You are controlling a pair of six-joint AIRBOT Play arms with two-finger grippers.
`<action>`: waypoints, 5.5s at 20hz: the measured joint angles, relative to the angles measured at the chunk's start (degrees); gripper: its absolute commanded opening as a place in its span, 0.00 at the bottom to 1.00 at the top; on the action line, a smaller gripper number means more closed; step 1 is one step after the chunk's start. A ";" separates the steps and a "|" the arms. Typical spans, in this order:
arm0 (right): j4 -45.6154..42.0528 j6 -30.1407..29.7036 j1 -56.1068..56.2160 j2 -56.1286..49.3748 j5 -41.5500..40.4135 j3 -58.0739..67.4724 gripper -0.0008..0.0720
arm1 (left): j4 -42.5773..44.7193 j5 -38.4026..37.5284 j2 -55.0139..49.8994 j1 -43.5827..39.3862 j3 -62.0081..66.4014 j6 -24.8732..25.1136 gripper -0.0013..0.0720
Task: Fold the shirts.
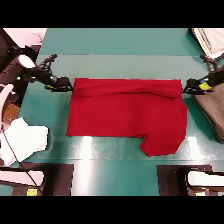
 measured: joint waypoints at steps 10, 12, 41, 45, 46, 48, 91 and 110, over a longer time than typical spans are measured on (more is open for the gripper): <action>20.09 -9.73 -9.62 16.02 3.91 -16.55 0.43 | 0.11 -2.14 20.90 3.85 -33.68 1.66 0.69; 21.09 -10.16 -9.81 17.33 3.82 -18.12 0.43 | 0.00 -1.46 21.86 3.93 -37.77 1.88 0.69; 0.76 2.38 -17.88 32.17 3.67 -53.77 0.43 | -13.68 4.94 25.44 4.04 -38.21 5.11 0.05; 3.23 3.30 -16.04 32.33 -0.28 -55.08 0.43 | -13.73 4.74 25.46 4.04 -38.16 5.22 0.05; 4.02 3.39 -15.82 32.35 -1.55 -55.21 0.43 | -13.73 4.63 25.46 4.04 -38.16 5.27 0.05; 5.14 3.58 -15.52 32.35 -3.23 -55.41 0.43 | -13.75 4.48 25.46 4.04 -38.16 5.40 0.05; -2.05 6.80 6.27 11.87 -4.83 -10.40 0.03 | -8.81 4.63 16.26 4.02 -20.79 -1.46 0.05; 15.50 0.00 -5.55 -7.65 1.75 8.02 0.77 | -21.62 5.22 3.61 3.17 -6.01 5.90 0.06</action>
